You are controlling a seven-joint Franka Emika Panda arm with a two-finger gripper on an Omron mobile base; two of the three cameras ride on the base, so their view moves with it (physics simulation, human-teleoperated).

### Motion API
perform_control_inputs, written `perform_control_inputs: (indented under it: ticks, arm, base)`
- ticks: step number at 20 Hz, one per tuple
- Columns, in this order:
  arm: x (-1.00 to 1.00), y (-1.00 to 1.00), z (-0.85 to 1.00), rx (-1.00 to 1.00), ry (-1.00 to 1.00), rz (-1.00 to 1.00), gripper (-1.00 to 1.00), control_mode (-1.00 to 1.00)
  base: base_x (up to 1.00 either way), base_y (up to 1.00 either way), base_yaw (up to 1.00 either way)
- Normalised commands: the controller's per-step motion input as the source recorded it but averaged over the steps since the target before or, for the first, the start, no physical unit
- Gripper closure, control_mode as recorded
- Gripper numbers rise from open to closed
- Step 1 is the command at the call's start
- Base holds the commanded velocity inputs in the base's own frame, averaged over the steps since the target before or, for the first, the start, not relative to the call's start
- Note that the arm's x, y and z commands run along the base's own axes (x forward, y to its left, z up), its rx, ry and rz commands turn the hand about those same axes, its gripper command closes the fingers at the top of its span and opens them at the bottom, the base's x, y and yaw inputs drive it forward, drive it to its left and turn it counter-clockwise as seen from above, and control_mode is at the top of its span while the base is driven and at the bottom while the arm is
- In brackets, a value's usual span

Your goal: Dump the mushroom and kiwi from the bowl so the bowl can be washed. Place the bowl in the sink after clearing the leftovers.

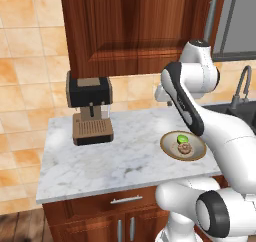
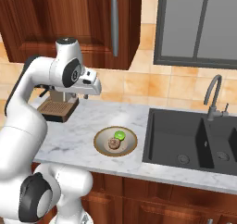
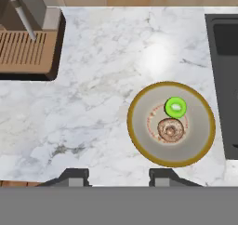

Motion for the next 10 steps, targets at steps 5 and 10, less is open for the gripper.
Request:
perform_control_inputs:
  ticks: [5, 10]
  arm:
    - [-0.28, -0.45, -0.05, 0.10, -0.01, -0.09, -1.00, -1.00]
    - [-0.31, -0.99, -0.41, 0.13, 0.04, -0.27, -1.00, -1.00]
  base:
    - [0.00, 0.00, 0.00]
    - [0.00, 0.00, 0.00]
